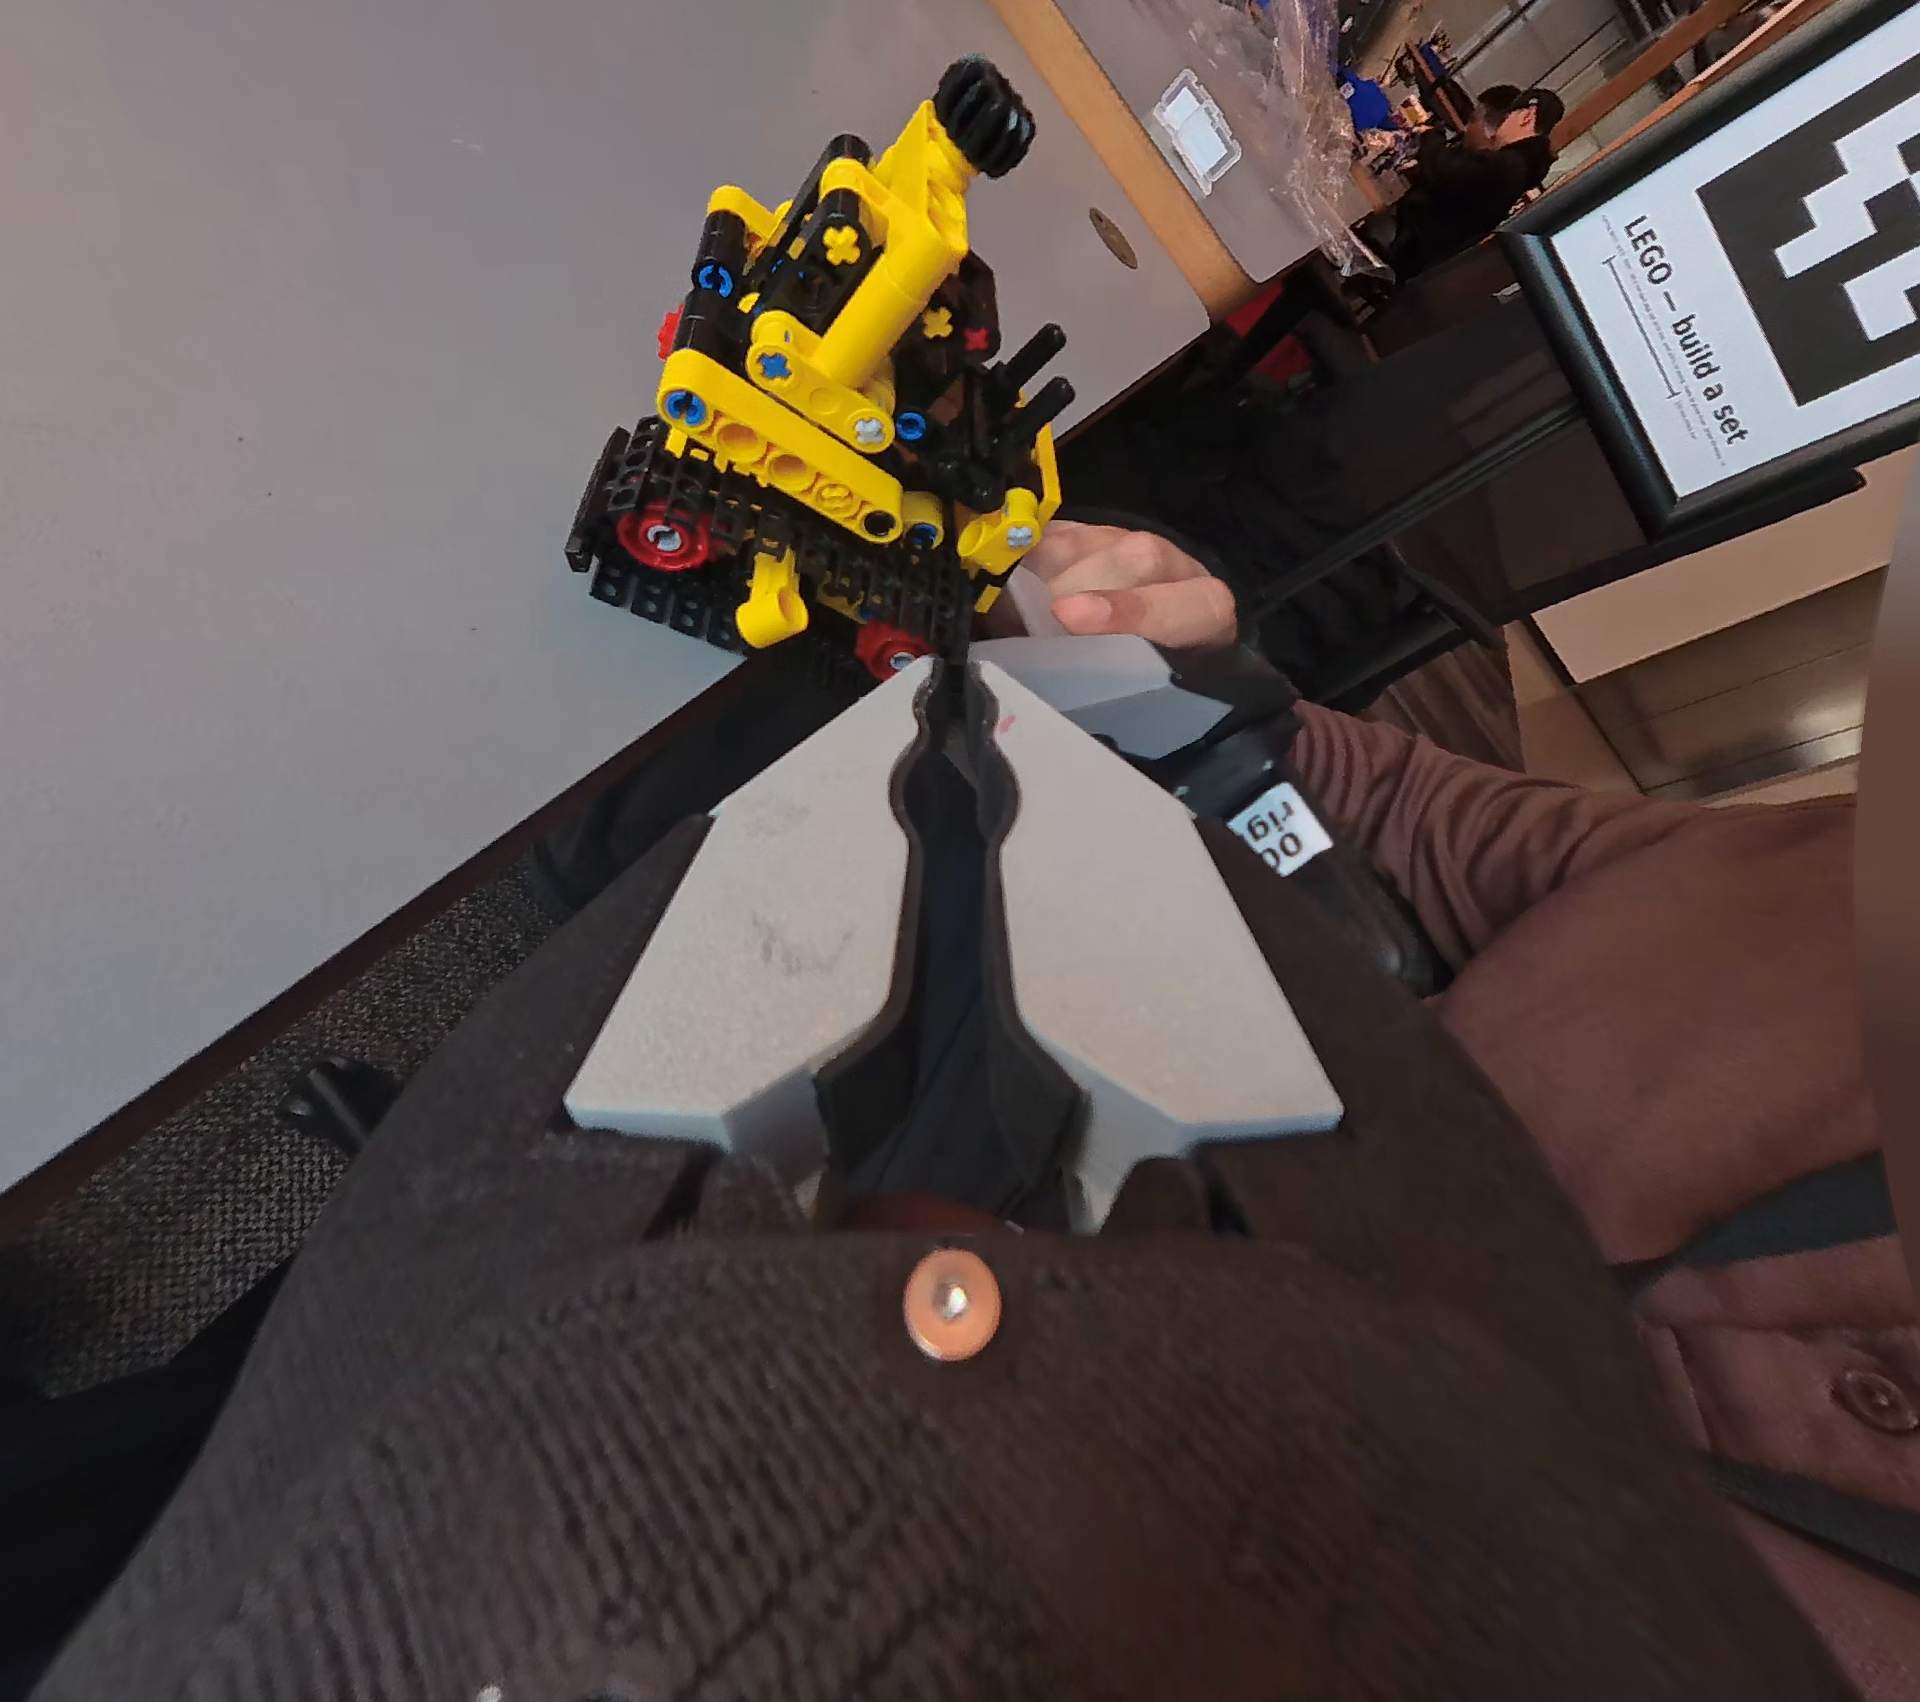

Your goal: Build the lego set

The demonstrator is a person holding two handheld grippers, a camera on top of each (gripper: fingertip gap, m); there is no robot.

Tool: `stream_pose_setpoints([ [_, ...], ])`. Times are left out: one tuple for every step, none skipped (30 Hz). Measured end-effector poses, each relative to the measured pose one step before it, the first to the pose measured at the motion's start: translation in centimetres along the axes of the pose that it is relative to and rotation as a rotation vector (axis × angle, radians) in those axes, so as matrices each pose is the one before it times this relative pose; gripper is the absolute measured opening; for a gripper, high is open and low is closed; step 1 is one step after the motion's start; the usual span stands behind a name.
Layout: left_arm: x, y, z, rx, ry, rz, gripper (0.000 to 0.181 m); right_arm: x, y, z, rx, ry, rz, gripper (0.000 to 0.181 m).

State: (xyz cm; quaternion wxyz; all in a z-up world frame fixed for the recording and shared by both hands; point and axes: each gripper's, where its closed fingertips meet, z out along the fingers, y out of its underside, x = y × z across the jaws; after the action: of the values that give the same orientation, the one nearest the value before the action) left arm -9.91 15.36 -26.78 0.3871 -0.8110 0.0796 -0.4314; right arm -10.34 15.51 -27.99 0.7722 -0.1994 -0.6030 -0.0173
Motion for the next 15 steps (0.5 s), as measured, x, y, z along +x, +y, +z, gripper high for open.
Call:
stream_pose_setpoints([
  [0.017,-0.024,-0.027,0.0005,0.0008,0.0010,0.000,0.090,-0.063,0.001,-0.0009,-0.0134,0.0224,0.000],
  [-0.005,-0.012,-0.025,-0.0003,-0.0005,0.0022,0.000,0.066,-0.041,-0.005,-0.0019,-0.0122,0.0179,0.000],
  [0.013,-0.003,-0.021,-0.0008,0.0001,0.0017,0.000,0.061,-0.051,0.001,-0.0014,-0.0081,0.0128,0.000],
  [0.011,-0.018,-0.026,0.0008,0.0014,0.0001,0.000,0.011,-0.035,-0.001,-0.0018,-0.0074,0.0094,0.000],
  [0.004,-0.010,-0.021,0.0004,0.0001,-0.0005,0.000,-0.050,0.008,0.021,-0.0025,-0.0104,0.0118,0.000],
  [-0.032,0.004,-0.019,-0.0006,-0.0010,0.0008,0.000,-0.106,0.017,0.009,-0.0023,-0.0150,0.0194,0.000],
  [-0.015,0.021,-0.023,-0.0008,0.0001,0.0004,0.000,-0.152,0.039,0.002,-0.0030,-0.0188,0.0240,0.000],
  [0.012,0.021,-0.023,-0.0009,0.0026,-0.0010,0.000,-0.086,0.042,-0.006,-0.0026,-0.0144,0.0230,0.000],
  [0.077,0.032,-0.011,-0.0016,0.0068,-0.0025,0.000,0.003,0.006,-0.004,-0.0016,-0.0057,0.0155,0.000],
  [0.074,0.033,-0.002,-0.0023,0.0076,-0.0053,0.000,0.037,0.002,-0.001,-0.0024,-0.0016,0.0067,0.000],
  [0.051,0.003,-0.005,-0.0006,0.0076,-0.0062,0.000,0.041,-0.009,0.024,-0.0032,-0.0009,0.0038,0.000],
  [0.029,0.027,0.015,-0.0016,0.0064,-0.0061,0.000,0.015,-0.030,0.034,-0.0027,-0.0045,0.0073,0.000],
  [0.029,0.033,0.026,-0.0032,0.0061,-0.0055,0.000,0.014,-0.053,0.025,-0.0014,-0.0066,0.0129,0.000],
  [0.070,0.048,0.025,-0.0036,0.0076,-0.0045,0.000,0.069,-0.036,0.019,-0.0017,-0.0055,0.0163,0.000],
  [0.089,0.040,0.027,-0.0032,0.0092,-0.0066,0.000,0.071,-0.033,0.010,-0.0010,-0.0064,0.0174,0.000],
])
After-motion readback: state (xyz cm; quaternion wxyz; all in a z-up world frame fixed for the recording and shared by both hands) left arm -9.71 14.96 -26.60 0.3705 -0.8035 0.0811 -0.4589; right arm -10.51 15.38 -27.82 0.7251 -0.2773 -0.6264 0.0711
